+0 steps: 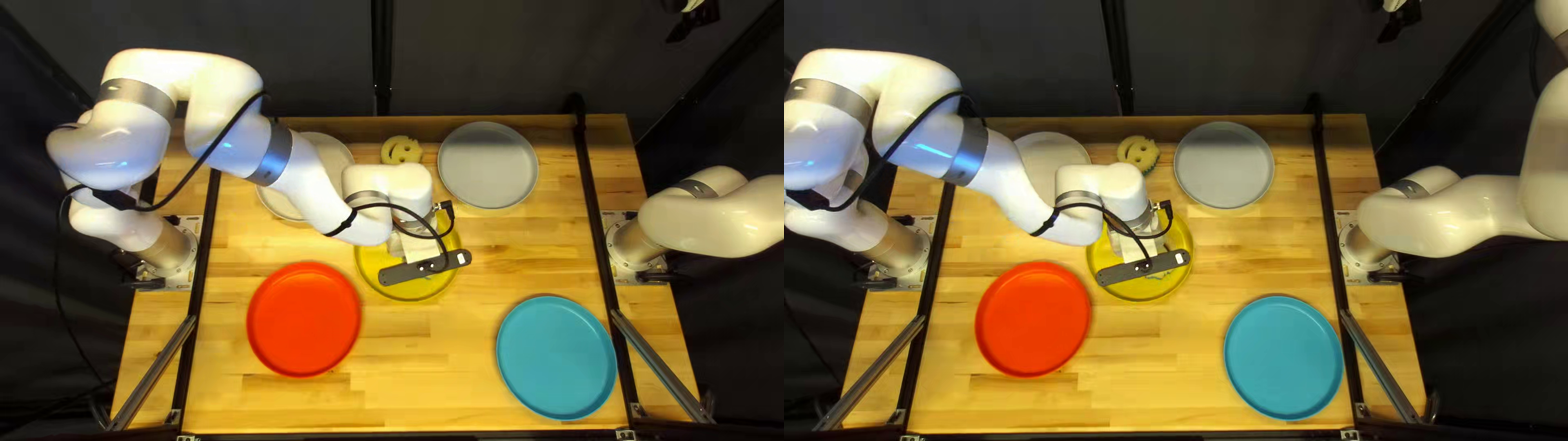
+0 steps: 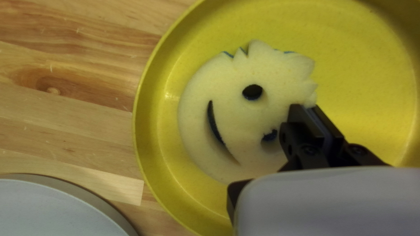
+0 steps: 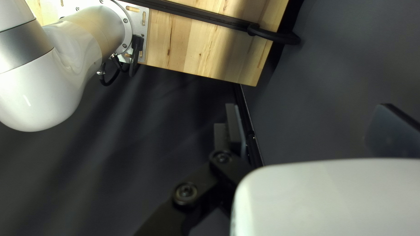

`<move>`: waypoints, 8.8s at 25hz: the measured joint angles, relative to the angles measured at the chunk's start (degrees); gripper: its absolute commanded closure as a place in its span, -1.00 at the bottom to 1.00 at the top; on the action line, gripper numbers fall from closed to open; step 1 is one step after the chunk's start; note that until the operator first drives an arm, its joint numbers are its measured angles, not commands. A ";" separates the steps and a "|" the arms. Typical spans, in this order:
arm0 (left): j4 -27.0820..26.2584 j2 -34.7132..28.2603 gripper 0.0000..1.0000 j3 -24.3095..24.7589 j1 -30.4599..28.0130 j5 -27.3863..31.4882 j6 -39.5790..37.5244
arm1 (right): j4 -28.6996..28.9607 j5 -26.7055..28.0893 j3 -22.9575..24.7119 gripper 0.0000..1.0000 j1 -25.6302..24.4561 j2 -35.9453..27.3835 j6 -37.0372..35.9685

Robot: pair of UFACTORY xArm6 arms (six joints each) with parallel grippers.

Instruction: Pick up sponge and scrub the plate

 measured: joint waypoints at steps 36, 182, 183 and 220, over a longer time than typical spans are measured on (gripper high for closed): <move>-1.87 2.50 1.00 -3.50 6.69 -2.86 -7.14 | 0.00 0.00 0.00 -1.00 0.00 0.00 0.00; -8.39 -21.90 1.00 28.81 -19.44 -7.98 -1.05 | 0.00 0.00 0.00 -1.00 0.00 0.00 0.00; -8.43 -22.06 1.00 29.07 -19.83 -7.92 -1.51 | 0.00 0.00 0.00 -1.00 0.00 0.00 0.00; -6.88 -21.64 1.00 27.01 -11.49 -1.56 2.06 | 0.00 0.00 0.00 -1.00 0.00 0.00 0.00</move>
